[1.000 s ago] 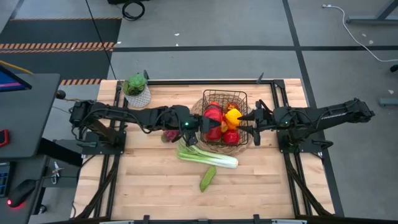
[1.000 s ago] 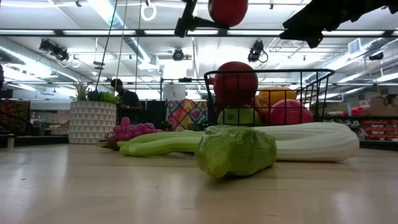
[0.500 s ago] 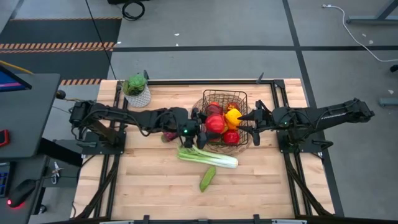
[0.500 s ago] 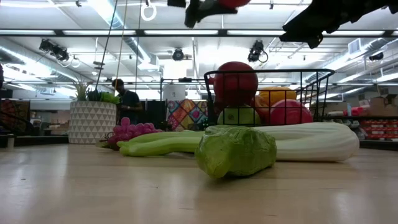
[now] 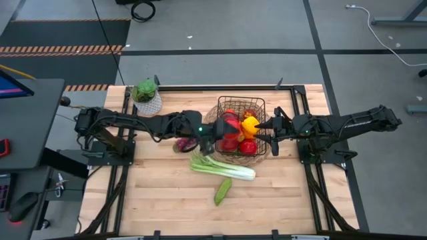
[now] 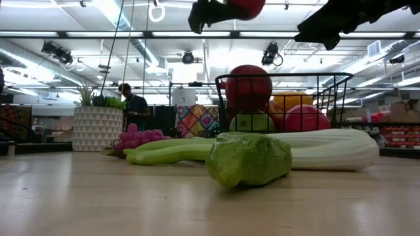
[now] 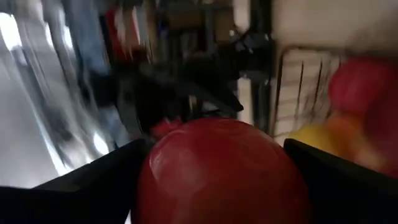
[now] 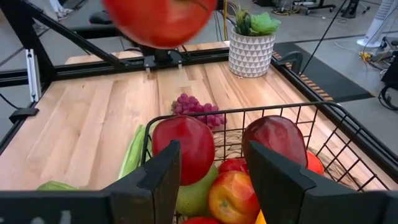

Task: Build produce basket
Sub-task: Put the apple into the wire basket

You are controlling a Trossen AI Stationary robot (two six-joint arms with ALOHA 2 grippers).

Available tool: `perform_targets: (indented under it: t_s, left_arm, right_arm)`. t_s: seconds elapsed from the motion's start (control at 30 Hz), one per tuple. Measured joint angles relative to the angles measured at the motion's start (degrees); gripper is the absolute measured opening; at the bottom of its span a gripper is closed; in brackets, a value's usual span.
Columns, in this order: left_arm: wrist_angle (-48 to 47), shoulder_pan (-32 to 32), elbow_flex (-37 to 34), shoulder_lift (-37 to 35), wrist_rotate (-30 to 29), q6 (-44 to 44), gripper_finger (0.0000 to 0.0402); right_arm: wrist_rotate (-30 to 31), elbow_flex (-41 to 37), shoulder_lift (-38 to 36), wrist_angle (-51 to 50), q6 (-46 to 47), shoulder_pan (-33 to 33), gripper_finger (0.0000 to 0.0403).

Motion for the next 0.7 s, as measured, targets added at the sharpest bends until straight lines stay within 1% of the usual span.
perform_targets:
  t_s: [0.3, 0.43, 0.7]
  left_arm:
    - [0.00, 2.11, 0.00, 0.00, 0.04, -54.65, 0.0378]
    - [0.00, 2.08, 0.00, -0.01, 0.07, -72.26, 0.0378]
    - [0.00, 0.88, 0.00, 0.00, 0.17, -106.77, 0.0378]
  right_arm:
    - [0.01, -0.02, 0.00, 1.68, -2.20, 0.00, 0.0187]
    - [0.20, 0.04, -0.49, 3.37, -5.15, 0.00, 0.0187]
    - [0.22, 5.93, -4.26, -1.34, -8.01, -0.02, 0.0187]
